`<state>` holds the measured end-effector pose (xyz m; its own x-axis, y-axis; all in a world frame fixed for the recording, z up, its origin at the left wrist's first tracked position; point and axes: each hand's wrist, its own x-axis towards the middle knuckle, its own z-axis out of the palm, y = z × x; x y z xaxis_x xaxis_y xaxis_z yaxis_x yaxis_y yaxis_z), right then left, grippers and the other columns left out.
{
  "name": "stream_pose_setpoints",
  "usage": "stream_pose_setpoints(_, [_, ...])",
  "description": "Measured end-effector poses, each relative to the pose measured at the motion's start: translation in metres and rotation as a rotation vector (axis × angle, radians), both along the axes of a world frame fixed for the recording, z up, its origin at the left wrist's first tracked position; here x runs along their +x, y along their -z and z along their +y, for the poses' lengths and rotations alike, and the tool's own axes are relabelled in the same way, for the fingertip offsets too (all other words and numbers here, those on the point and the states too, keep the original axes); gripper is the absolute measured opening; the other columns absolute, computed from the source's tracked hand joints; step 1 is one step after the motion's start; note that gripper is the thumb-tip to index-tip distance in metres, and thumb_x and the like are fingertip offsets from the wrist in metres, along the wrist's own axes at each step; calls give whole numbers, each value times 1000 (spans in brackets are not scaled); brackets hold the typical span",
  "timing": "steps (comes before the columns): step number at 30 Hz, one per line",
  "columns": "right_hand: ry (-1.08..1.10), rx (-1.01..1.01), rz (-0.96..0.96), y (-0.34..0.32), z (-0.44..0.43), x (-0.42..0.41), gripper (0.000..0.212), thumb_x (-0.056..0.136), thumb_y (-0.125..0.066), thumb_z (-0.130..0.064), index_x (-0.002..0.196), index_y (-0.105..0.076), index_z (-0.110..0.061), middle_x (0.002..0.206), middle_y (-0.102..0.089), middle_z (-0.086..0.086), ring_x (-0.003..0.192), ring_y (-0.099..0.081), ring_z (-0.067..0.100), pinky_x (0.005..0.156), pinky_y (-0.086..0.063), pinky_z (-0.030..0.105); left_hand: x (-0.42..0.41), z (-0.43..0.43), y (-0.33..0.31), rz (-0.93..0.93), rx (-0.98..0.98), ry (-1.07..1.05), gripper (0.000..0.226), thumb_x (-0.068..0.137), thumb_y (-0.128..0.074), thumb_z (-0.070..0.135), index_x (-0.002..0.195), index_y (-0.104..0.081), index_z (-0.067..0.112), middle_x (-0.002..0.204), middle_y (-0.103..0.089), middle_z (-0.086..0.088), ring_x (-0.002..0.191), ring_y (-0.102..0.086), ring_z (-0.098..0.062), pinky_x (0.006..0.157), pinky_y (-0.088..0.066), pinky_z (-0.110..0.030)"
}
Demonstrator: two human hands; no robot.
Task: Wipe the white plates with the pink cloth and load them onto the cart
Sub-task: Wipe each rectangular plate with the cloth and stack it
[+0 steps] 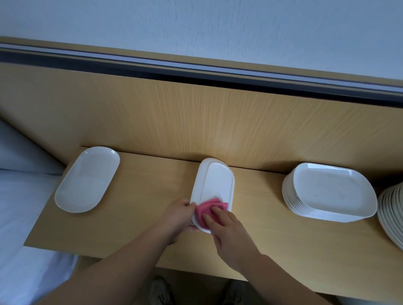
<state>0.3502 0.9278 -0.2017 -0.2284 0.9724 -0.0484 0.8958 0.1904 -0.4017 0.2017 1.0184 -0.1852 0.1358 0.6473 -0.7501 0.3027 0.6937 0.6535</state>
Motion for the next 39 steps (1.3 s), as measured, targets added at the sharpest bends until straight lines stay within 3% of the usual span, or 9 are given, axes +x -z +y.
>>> stream_pose_setpoints(4, [-59, -1, -127, 2, 1, 0, 63, 80, -73, -12, 136, -49, -27, 138, -50, 10, 122, -51, 33, 94, -51, 43, 6, 1, -5, 17, 20, -5, 27, 101, -40, 23, 97, -59, 5, 102, -65, -18, 80, -71, -33, 71, -61, -45])
stream_pose_setpoints(9, [-113, 30, -159, 4, 1, 6, 76, 66, -86, -9, 132, -55, -27, 128, -56, 14, 111, -59, 32, 85, -57, 37, 10, 2, -11, 91, 112, 96, 26, 99, -43, 24, 95, -57, 3, 102, -61, -19, 85, -68, -35, 66, -60, -47])
stream_pose_setpoints(14, [-169, 76, -122, 5, 1, 19, 63, 65, -89, -14, 122, -65, -24, 116, -62, 6, 103, -64, 23, 84, -58, 32, 5, 6, -7, 115, 142, 172, 33, 91, -44, 39, 91, -58, 9, 102, -63, -19, 87, -68, -35, 72, -59, -50])
stream_pose_setpoints(21, [-145, 34, -72, 14, -3, 47, 51, 72, -82, -3, 117, -67, -22, 107, -62, 3, 94, -63, 23, 79, -59, 32, -3, 11, -22, 98, 135, 115, 22, 100, -43, 28, 95, -58, 13, 102, -64, -11, 81, -71, -30, 74, -60, -45])
stream_pose_setpoints(24, [-100, 112, -42, 7, 0, 56, 44, 68, -82, -1, 105, -72, -22, 99, -64, 1, 83, -63, 20, 72, -57, 25, -9, 10, -26, 78, 151, 123, 15, 97, -50, 24, 100, -58, 11, 104, -64, -7, 90, -68, -25, 76, -60, -39])
stream_pose_setpoints(27, [-64, 170, -25, -7, 10, 57, 42, 69, -79, 1, 103, -73, -21, 104, -64, 3, 85, -62, 22, 69, -56, 26, -16, 6, -29, 69, 198, 198, 12, 92, -60, 18, 103, -60, 13, 106, -65, -5, 95, -66, -21, 75, -60, -33])
stream_pose_setpoints(31, [-18, 255, 48, -28, 24, 59, 43, 69, -73, 11, 105, -74, -14, 105, -66, 8, 83, -63, 27, 66, -54, 29, -26, -1, -44, 78, 302, 222, 12, 95, -57, 18, 106, -60, 20, 103, -66, 3, 95, -65, -13, 71, -55, -23])
stream_pose_setpoints(35, [-37, 336, 104, -51, 36, 53, 46, 68, -71, 16, 104, -74, -12, 106, -66, 10, 86, -64, 29, 70, -52, 27, -43, -6, -60, 259, 472, 291, 22, 96, -54, 24, 117, -61, 25, 107, -66, 8, 96, -62, -12, 86, -55, -35])
stream_pose_setpoints(39, [-87, 377, 136, -63, 48, 42, 47, 67, -72, 17, 102, -74, -13, 105, -67, 9, 89, -65, 29, 78, -45, 22, -67, -16, -71, 428, 624, 290, 35, 98, -50, 28, 132, -56, 22, 119, -64, 4, 96, -59, -9, 72, -48, -21])
